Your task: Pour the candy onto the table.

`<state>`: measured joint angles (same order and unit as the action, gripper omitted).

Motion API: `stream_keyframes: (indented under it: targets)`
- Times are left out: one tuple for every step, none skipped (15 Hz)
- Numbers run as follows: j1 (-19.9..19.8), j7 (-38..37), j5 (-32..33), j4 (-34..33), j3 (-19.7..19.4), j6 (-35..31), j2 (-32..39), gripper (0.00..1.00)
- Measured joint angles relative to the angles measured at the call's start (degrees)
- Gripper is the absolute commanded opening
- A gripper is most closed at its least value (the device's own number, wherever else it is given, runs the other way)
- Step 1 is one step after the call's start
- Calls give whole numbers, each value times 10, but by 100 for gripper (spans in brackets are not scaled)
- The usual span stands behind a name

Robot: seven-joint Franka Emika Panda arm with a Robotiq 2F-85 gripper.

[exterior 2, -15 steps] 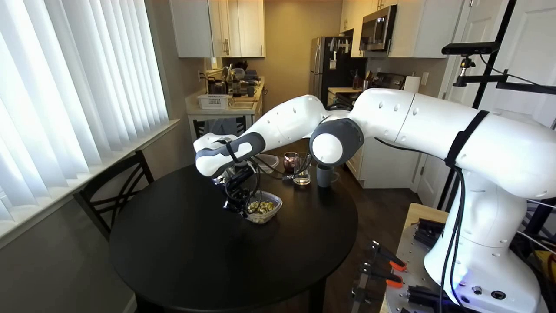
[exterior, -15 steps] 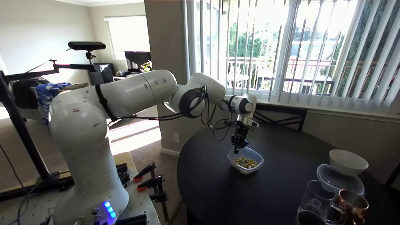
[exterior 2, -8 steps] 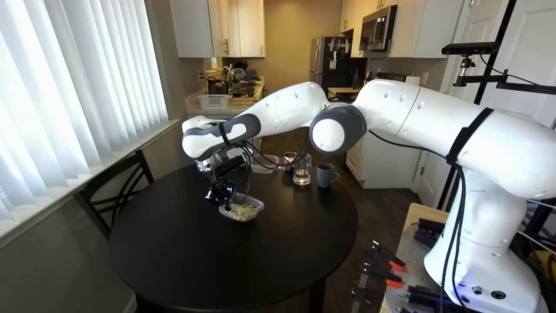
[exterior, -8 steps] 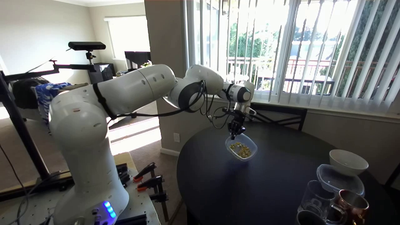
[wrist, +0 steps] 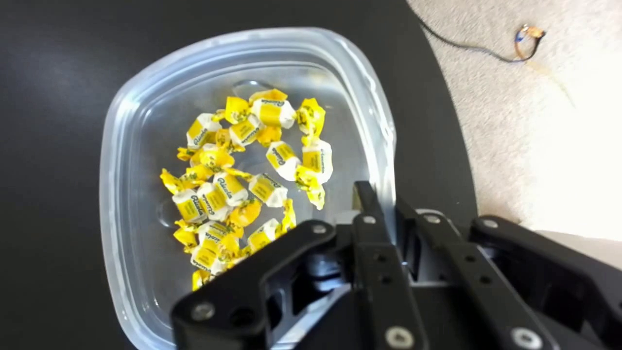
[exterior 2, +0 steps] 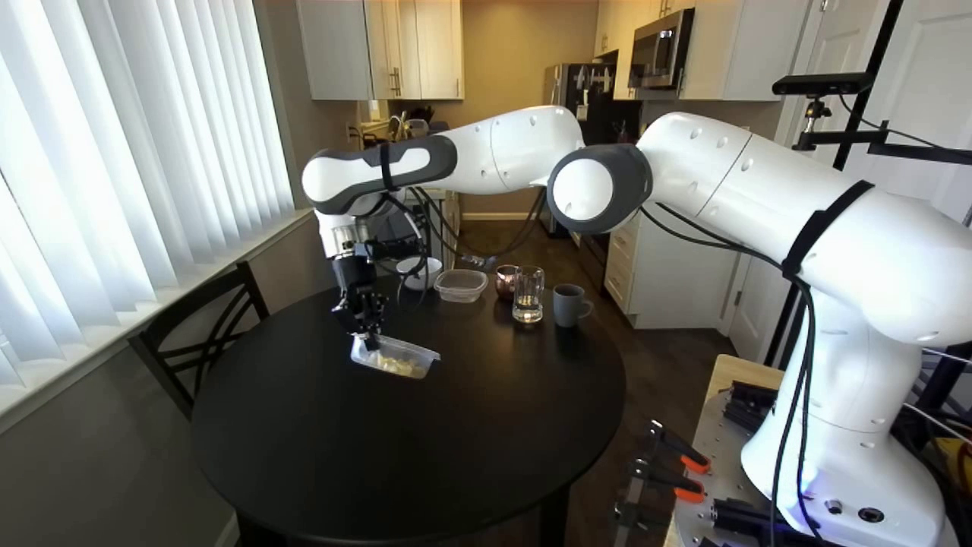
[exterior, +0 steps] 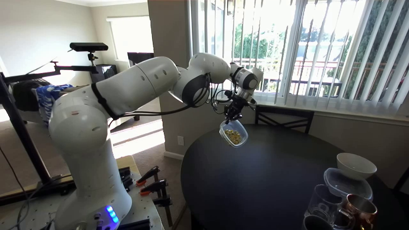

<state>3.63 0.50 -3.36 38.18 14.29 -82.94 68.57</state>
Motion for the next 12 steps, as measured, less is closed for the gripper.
stream_keyframes:
  targets:
    - [-8, 11, -10, 0, 9, 18, -1, 2]
    - [-17, 23, -19, 0, 17, 36, -1, 2]
    - [-27, 36, -29, 0, 24, 55, -1, 2]
    - [-38, 47, -38, -1, 30, 75, -1, 2]
    - [-48, 57, -48, -1, 35, 95, 1, 2]
    - [-58, 65, -57, -2, 41, 116, 4, 2]
    - [-68, 69, -67, -4, 46, 137, 9, 2]
    - [-77, 69, -79, -5, 50, 159, 14, 2]
    - [-85, 69, -91, -8, 54, 181, 21, 2]
    - [-92, 66, -105, -11, 57, 202, 28, 2]
    - [-97, 56, -120, -15, 59, 220, 36, 2]
    - [-102, 39, -138, -18, 61, 235, 44, 2]
